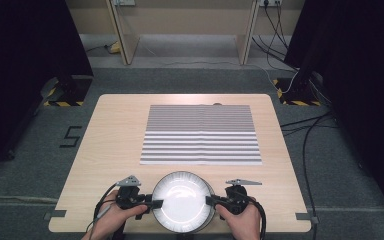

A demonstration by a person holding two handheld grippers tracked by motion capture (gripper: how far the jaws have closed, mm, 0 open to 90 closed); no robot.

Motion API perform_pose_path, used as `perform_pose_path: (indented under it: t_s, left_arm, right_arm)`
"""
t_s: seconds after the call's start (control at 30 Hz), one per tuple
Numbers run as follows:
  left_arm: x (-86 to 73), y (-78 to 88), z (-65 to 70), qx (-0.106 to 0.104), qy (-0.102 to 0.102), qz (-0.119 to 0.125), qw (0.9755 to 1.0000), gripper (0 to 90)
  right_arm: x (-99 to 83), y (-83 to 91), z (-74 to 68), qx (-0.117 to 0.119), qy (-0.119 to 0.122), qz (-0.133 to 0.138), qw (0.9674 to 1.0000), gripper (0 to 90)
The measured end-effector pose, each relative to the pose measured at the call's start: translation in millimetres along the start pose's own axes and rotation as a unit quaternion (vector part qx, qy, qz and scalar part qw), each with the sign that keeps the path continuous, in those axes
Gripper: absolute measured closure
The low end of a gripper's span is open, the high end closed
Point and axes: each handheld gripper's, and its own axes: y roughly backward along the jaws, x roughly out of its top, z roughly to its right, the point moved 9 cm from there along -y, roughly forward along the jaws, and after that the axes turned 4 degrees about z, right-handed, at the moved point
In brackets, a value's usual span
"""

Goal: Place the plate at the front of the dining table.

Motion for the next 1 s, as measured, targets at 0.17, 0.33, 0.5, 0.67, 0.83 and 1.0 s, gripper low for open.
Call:
perform_pose_path:
  t_s: [0.17, 0.33, 0.5, 0.67, 0.83, 1.0]
  left_arm:
    - [-0.5, 0.4, 0.7, 0.000, 0.004, 0.007, 1.0000, 59.8]
    - [-0.3, 0.5, 1.0, 0.002, -0.001, 0.013, 0.9999, 60.1]
    - [2.9, -0.3, -0.3, 0.008, -0.013, 0.029, 0.9995, 62.3]
    - [4.8, -1.3, -2.8, 0.007, -0.005, 0.035, 0.9994, 64.4]
    - [7.5, -3.7, -5.8, 0.005, 0.003, 0.033, 0.9994, 66.0]
    - [8.9, -6.7, -9.3, 0.006, 0.004, 0.030, 0.9995, 67.7]
  right_arm:
    - [-0.9, -1.9, -2.0, 0.005, -0.001, 0.001, 1.0000, 69.0]
    - [-0.8, -2.2, -3.9, 0.014, 0.001, 0.009, 0.9999, 64.0]
    - [0.8, -4.3, -2.0, 0.017, 0.014, 0.026, 0.9994, 67.9]
    - [3.2, -7.2, 2.7, 0.002, 0.023, 0.038, 0.9990, 76.4]
    - [7.2, -12.4, 3.0, -0.005, 0.015, 0.046, 0.9988, 79.8]
    - [12.0, -14.8, 3.8, -0.004, 0.013, 0.059, 0.9982, 79.1]
